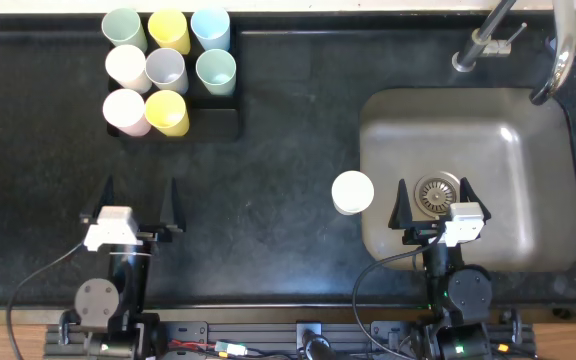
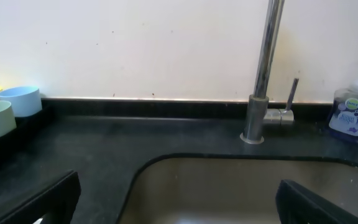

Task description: Store Cups

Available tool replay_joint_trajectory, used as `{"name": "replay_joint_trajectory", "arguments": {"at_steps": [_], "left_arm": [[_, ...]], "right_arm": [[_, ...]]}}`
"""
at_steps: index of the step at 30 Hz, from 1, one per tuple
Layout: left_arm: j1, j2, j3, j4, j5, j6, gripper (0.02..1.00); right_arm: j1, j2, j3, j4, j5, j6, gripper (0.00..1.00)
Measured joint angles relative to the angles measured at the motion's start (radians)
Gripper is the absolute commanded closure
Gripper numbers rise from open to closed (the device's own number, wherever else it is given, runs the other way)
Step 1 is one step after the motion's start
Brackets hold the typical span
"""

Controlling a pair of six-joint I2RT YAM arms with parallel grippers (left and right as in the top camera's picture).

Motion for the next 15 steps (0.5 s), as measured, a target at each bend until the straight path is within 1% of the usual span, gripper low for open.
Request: {"name": "replay_joint_trajectory", "arguments": {"at_steps": [7, 15], "left_arm": [[-0.014, -0.002, -0.002, -0.169, 0.004, 0.0, 0.018], [-0.014, -0.002, -0.001, -0.169, 0.004, 0.0, 0.018]], "right_arm": [[0.0, 0.0, 0.0, 0.0, 0.0, 0.0, 0.003], [0.0, 0.0, 0.0, 0.0, 0.0, 0.0, 0.003]]}}
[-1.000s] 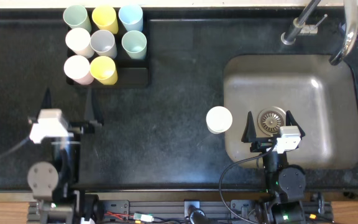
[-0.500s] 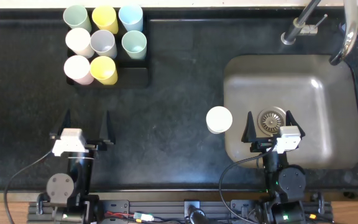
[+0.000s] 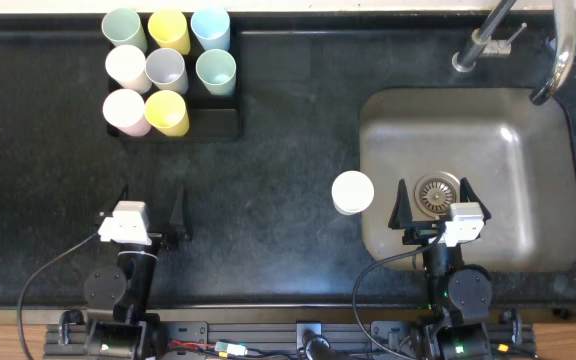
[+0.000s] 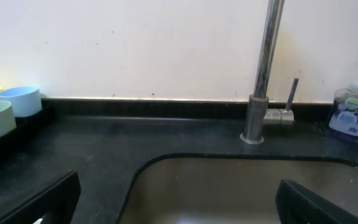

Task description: Store Cups

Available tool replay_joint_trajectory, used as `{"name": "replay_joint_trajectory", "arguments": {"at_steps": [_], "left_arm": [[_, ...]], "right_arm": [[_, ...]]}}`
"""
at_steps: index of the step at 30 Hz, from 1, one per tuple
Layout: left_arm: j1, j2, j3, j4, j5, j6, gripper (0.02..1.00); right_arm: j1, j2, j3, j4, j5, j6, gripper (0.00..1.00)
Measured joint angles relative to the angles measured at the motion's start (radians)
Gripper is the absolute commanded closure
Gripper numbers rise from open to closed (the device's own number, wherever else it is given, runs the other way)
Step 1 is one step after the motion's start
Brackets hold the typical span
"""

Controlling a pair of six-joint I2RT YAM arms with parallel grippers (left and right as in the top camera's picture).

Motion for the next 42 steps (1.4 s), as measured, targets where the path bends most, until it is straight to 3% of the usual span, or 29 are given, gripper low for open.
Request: {"name": "replay_joint_trajectory", "arguments": {"at_steps": [35, 38, 42], "left_arm": [[0.0, 0.0, 0.0, 0.0, 0.0, 0.0, 0.018], [0.0, 0.0, 0.0, 0.0, 0.0, 0.0, 0.018], [0.0, 0.0, 0.0, 0.0, 0.0, 0.0, 0.018]], "right_arm": [[0.0, 0.023, 0.003, -0.003, 0.01, -0.001, 0.005], [0.0, 0.127, 0.071, -0.067, 0.028, 0.0, 0.005], [0.0, 0.346, 0.344, -0.261, 0.045, 0.0, 0.003]]}}
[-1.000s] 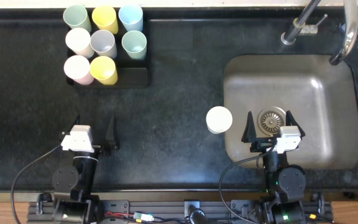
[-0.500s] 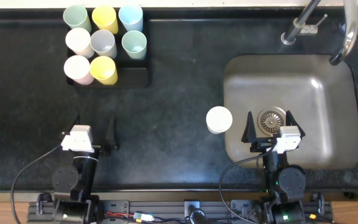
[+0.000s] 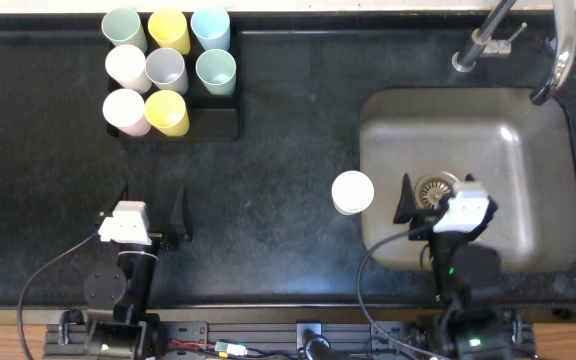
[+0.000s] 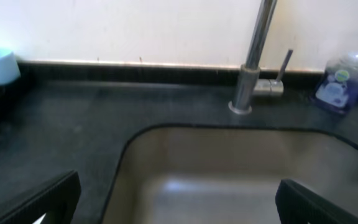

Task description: Store Cups

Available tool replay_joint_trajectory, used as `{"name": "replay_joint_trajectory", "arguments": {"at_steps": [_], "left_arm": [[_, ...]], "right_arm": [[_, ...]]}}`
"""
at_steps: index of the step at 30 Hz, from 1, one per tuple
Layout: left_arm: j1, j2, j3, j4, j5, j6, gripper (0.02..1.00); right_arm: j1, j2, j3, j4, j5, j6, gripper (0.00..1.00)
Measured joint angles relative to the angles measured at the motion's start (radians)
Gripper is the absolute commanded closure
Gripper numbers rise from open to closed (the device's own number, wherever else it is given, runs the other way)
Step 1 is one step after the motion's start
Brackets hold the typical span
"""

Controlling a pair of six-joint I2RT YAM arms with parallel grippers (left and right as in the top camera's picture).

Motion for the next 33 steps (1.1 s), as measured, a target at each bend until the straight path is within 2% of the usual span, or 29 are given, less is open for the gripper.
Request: {"name": "replay_joint_trajectory", "arguments": {"at_steps": [7, 13, 17, 19, 24, 33], "left_arm": [[0.0, 0.0, 0.0, 0.0, 0.0, 0.0, 0.018], [0.0, 0.0, 0.0, 0.0, 0.0, 0.0, 0.018], [0.0, 0.0, 0.0, 0.0, 0.0, 0.0, 0.018], [0.0, 0.0, 0.0, 0.0, 0.0, 0.0, 0.018], [0.0, 0.0, 0.0, 0.0, 0.0, 0.0, 0.018], [0.0, 0.0, 0.0, 0.0, 0.0, 0.0, 0.018]], "right_arm": [[0.0, 0.369, 0.509, -0.475, -0.032, 0.029, 0.003], [0.0, 0.697, 0.772, -0.747, -0.227, 0.042, 0.003], [0.0, 0.879, 0.815, -0.832, -0.362, 0.045, 0.003], [0.0, 0.954, 0.816, -0.869, -0.402, 0.045, 0.003], [0.0, 1.105, 0.816, -0.919, -0.431, 0.047, 0.001], [0.0, 1.234, 0.816, -0.909, -0.396, 0.049, 0.086]]}}
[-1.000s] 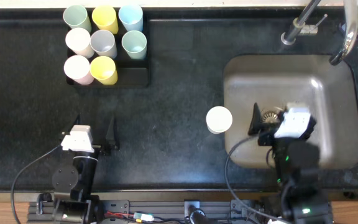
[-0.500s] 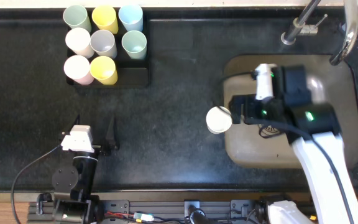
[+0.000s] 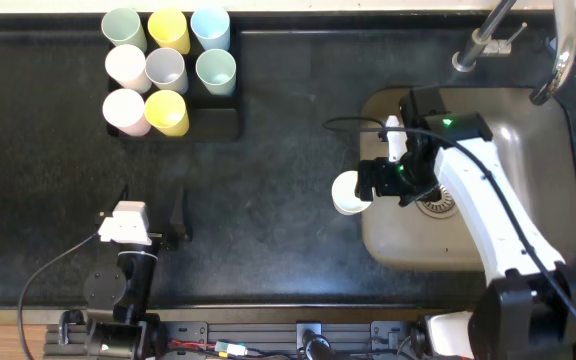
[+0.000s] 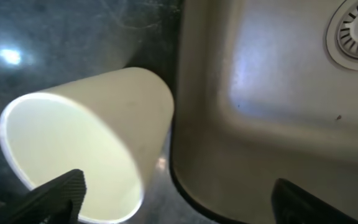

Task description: Store Cups

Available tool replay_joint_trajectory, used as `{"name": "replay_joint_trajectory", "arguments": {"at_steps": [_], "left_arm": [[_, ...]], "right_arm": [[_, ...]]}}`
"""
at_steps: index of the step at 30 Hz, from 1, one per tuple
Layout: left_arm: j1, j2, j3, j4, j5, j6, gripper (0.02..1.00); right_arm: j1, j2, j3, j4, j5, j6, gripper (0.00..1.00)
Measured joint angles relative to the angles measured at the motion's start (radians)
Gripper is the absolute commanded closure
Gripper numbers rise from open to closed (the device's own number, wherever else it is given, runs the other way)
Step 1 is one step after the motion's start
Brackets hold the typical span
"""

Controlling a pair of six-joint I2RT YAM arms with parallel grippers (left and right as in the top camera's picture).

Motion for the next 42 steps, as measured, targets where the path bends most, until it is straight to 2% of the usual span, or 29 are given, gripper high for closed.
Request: {"name": "replay_joint_trajectory", "arguments": {"at_steps": [2, 7, 10, 12, 18, 20, 27, 31, 42], "left_arm": [[0.0, 0.0, 0.0, 0.0, 0.0, 0.0, 0.018], [0.0, 0.0, 0.0, 0.0, 0.0, 0.0, 0.018], [0.0, 0.0, 0.0, 0.0, 0.0, 0.0, 0.018], [0.0, 0.0, 0.0, 0.0, 0.0, 0.0, 0.018], [0.0, 0.0, 0.0, 0.0, 0.0, 0.0, 0.018], [0.0, 0.0, 0.0, 0.0, 0.0, 0.0, 0.018], [0.0, 0.0, 0.0, 0.0, 0.0, 0.0, 0.018], [0.0, 0.0, 0.0, 0.0, 0.0, 0.0, 0.018], [0.0, 0.0, 0.0, 0.0, 0.0, 0.0, 0.018]], "right_arm": [[0.002, 0.013, 0.0, 0.009, 0.008, 0.0, 0.137], [0.014, 0.03, 0.0, 0.046, 0.02, -0.003, 0.351], [0.023, 0.031, 0.0, 0.061, 0.023, 0.0, 0.413], [0.027, 0.031, 0.0, 0.072, 0.024, -0.002, 0.496], [0.055, 0.031, 0.0, 0.1, 0.027, 0.0, 0.796], [0.063, 0.031, 0.0, 0.104, 0.029, -0.002, 0.947], [0.1, 0.032, 0.009, 0.121, 0.028, 0.003, 0.958], [0.127, 0.042, 0.1, 0.093, 0.028, 0.003, 0.958], [0.269, 0.128, 0.742, 0.051, 0.027, 0.083, 0.958]]}}
